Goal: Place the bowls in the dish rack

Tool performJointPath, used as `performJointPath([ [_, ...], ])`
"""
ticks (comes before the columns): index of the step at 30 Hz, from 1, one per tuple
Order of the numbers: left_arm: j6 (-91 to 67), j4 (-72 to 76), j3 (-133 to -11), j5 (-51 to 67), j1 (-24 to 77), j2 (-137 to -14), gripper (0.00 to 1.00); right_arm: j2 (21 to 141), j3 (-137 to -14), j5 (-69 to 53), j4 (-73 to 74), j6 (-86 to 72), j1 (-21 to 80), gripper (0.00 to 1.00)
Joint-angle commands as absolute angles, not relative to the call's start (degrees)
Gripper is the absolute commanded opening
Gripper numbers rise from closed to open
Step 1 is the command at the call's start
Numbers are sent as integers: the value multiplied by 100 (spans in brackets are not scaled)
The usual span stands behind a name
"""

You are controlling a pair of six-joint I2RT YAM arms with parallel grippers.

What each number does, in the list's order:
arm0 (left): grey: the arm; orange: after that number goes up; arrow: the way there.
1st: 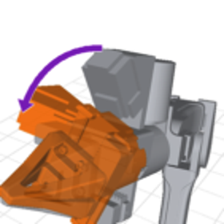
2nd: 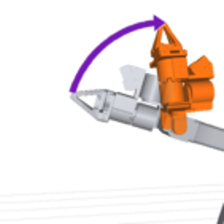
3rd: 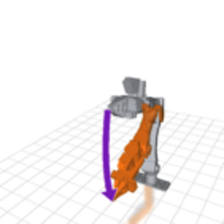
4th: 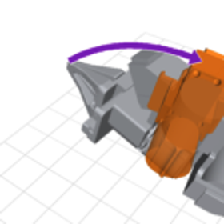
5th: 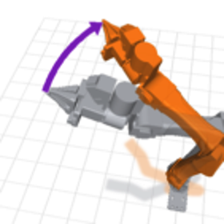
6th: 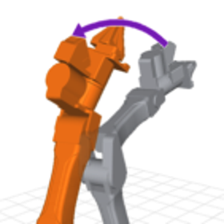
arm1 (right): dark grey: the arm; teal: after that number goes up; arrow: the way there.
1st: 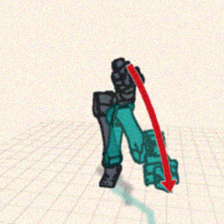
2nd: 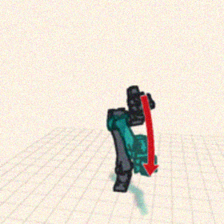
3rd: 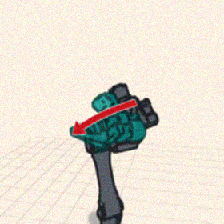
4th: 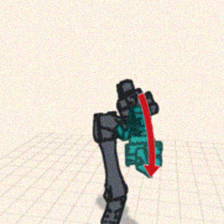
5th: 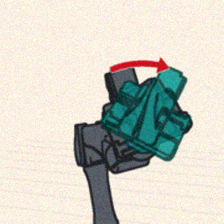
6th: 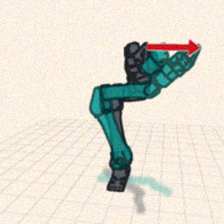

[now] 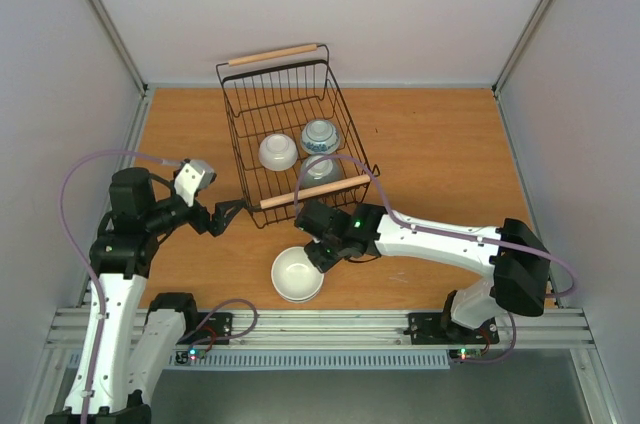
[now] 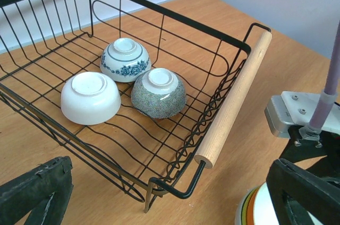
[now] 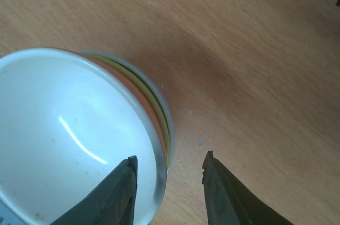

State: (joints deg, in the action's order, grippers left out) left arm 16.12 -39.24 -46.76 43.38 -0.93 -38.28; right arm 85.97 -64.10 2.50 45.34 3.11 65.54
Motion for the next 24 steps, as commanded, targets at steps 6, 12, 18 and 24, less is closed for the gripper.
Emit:
performJointPath([
  [6, 1683, -3814, -4690, 4447, -105, -3863, 99, 8807, -6363, 348, 4350, 185, 6590, 25],
  [12, 1674, -3823, -4702, 4447, -110, -3840, 99, 8910, -6346, 259, 4357, 185, 6608, 16],
  [18, 1670, -3823, -4711, 4447, -106, -3825, 99, 8851, -6378, 254, 4458, 201, 6674, 7],
  [24, 1668, -3848, -4718, 4469, -105, -3823, 99, 8370, -6511, 323, 4668, 246, 6766, 1],
])
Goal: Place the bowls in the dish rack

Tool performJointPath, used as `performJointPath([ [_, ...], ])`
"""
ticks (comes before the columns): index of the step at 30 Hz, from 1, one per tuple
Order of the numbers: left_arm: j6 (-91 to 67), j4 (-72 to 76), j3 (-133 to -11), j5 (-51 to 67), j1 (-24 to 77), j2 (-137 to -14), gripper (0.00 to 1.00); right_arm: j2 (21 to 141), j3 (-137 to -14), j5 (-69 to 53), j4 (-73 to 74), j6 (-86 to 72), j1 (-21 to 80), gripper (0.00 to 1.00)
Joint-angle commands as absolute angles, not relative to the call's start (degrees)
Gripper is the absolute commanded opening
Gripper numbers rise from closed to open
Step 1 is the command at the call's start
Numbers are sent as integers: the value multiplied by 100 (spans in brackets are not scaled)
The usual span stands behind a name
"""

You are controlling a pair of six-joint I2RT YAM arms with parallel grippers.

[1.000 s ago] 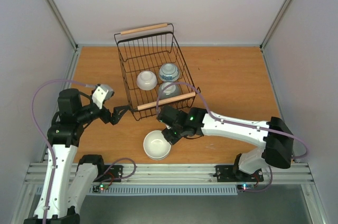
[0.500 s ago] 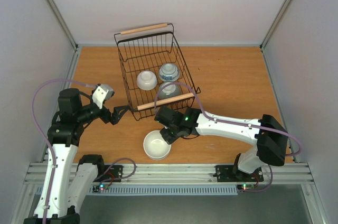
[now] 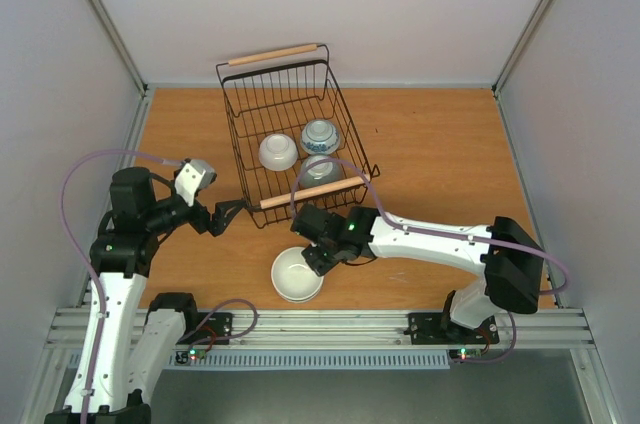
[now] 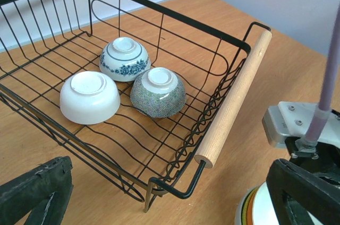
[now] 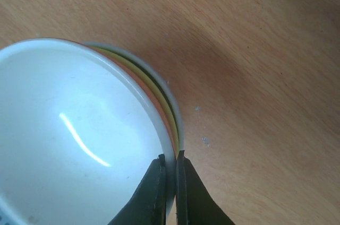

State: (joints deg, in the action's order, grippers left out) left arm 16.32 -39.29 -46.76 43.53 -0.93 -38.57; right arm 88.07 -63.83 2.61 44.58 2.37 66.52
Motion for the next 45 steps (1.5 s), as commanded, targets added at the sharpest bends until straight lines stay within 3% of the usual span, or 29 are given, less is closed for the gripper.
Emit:
performJointPath([
  [1, 1670, -3849, -4722, 4470, -107, -3819, 99, 8285, -6551, 317, 4706, 263, 6775, 1],
  [13, 2153, -4836, -5143, 5396, -105, -4437, 99, 7794, -7208, 573, 5021, 486, 6829, 1],
  [29, 3002, -6008, -5572, 6011, -86, -4869, 99, 9024, -9347, 1238, 5414, 1420, 6829, 1],
  [37, 2871, -6004, -5624, 5659, -31, -5143, 83, 9342, -10384, 1358, 5577, 1747, 6829, 1],
  [42, 2789, -5961, -5590, 5381, 185, -5252, 78, 9484, -10748, 1360, 5630, 1868, 6829, 1],
  [45, 2786, -6000, -5590, 5272, 317, -5316, 66, 9571, -10929, 1341, 5664, 1936, 6829, 1],
])
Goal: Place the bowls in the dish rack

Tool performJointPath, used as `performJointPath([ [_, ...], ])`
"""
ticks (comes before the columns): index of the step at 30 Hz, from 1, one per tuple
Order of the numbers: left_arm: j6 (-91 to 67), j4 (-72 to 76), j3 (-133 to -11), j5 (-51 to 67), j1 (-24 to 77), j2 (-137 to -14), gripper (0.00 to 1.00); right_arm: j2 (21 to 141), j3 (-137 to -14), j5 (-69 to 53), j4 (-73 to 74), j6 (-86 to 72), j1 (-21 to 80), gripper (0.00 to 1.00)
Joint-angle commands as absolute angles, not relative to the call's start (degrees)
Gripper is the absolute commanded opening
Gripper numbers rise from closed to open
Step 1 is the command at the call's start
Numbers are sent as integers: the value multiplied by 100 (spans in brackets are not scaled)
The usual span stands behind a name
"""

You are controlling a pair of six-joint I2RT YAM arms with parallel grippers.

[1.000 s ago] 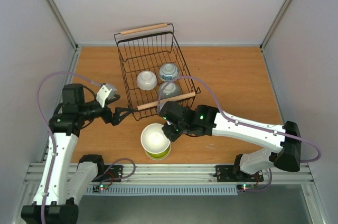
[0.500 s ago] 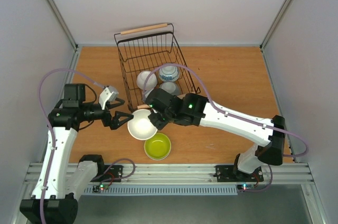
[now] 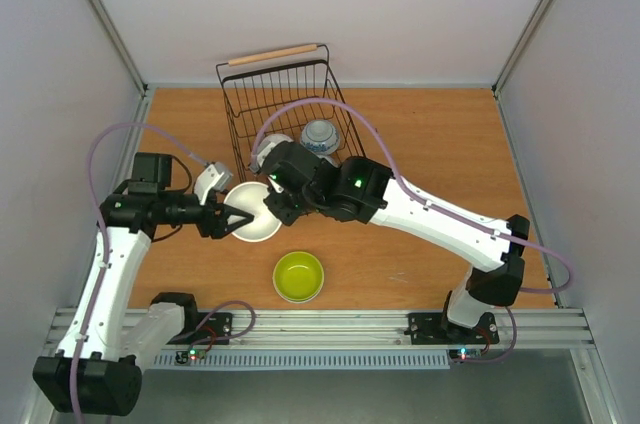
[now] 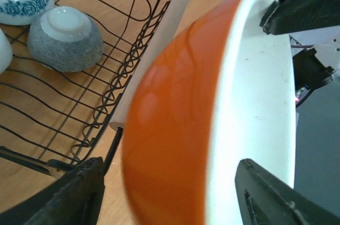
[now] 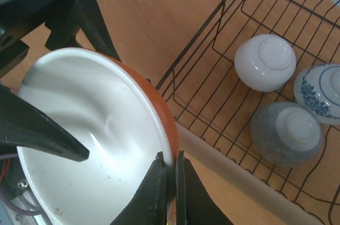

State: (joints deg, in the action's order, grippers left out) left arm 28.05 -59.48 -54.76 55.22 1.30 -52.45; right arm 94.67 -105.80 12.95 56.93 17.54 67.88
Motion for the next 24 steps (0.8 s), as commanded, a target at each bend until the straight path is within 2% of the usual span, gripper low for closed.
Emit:
performJointPath([
  [1, 2786, -5996, -5598, 5259, 340, -5317, 60, 9598, -10966, 1332, 5665, 1960, 6829, 1],
  [3, 2780, -5994, -5618, 5256, 371, -5296, 44, 9658, -11024, 1332, 5689, 1984, 6829, 1],
  [6, 2777, -5996, -5641, 5289, 386, -5276, 8, 9714, -11032, 1309, 5686, 2004, 6829, 1],
  [7, 2777, -5995, -5649, 5283, 387, -5281, 2, 9706, -11025, 1292, 5678, 1999, 6829, 1],
  [13, 2766, -5913, -5634, 5240, 396, -5177, 1, 9367, -10590, 1287, 5471, 1858, 6829, 3],
  [14, 2767, -5893, -5634, 5246, 400, -5138, 1, 9205, -10409, 1287, 5370, 1788, 6831, 11],
  [17, 2782, -5863, -5610, 5359, 400, -5037, 0, 8523, -9448, 875, 4780, 1540, 6798, 56],
  [20, 2879, -5921, -5605, 5554, 396, -4999, 1, 7776, -8421, -4, 3922, 1291, 6744, 87],
  [21, 2921, -5970, -5614, 5639, 396, -5001, 1, 7504, -8127, -351, 3601, 1179, 6737, 94],
  [24, 3178, -6201, -5653, 5881, 396, -5014, 0, 7115, -7526, -914, 3143, 892, 6696, 99],
])
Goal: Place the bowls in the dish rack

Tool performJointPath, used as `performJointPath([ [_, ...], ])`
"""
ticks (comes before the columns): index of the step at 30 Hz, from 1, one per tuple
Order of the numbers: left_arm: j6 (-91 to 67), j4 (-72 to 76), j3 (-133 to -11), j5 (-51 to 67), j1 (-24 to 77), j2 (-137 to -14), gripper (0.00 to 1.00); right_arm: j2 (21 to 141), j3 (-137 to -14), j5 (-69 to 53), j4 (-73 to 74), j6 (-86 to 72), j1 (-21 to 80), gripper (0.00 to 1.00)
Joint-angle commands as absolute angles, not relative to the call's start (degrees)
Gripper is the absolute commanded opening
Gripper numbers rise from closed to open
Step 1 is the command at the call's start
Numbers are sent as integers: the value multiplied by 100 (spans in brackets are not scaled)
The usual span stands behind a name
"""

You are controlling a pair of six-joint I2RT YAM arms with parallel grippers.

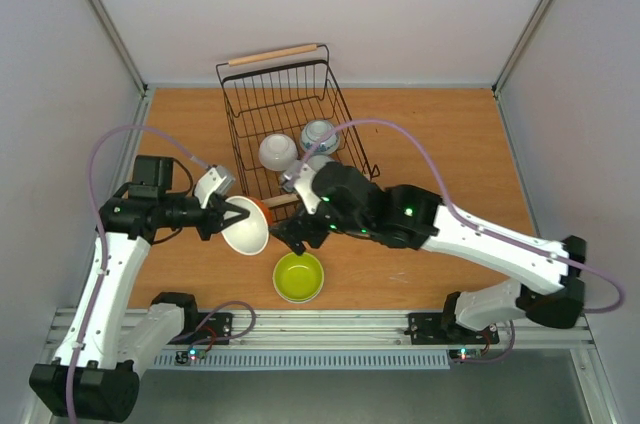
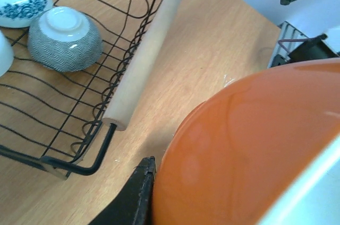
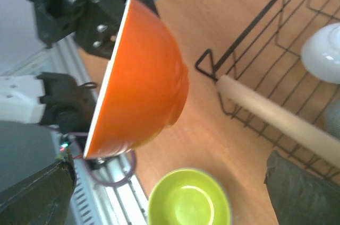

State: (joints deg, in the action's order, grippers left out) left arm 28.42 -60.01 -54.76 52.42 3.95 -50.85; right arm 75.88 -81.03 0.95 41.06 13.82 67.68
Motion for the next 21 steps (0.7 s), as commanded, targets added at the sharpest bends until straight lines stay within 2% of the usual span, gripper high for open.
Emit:
performJointPath([
  [1, 3240, -6272, -5659, 5945, 397, -5010, 1, 7018, -7336, -1103, 2951, 797, 6680, 99],
  [9, 3673, -6669, -5738, 6226, 400, -4999, 0, 6759, -6555, -2067, 1670, 330, 6638, 99],
  [21, 3682, -6606, -5669, 6188, 400, -4777, 0, 7477, -6864, -1643, 1553, 151, 6639, 99],
])
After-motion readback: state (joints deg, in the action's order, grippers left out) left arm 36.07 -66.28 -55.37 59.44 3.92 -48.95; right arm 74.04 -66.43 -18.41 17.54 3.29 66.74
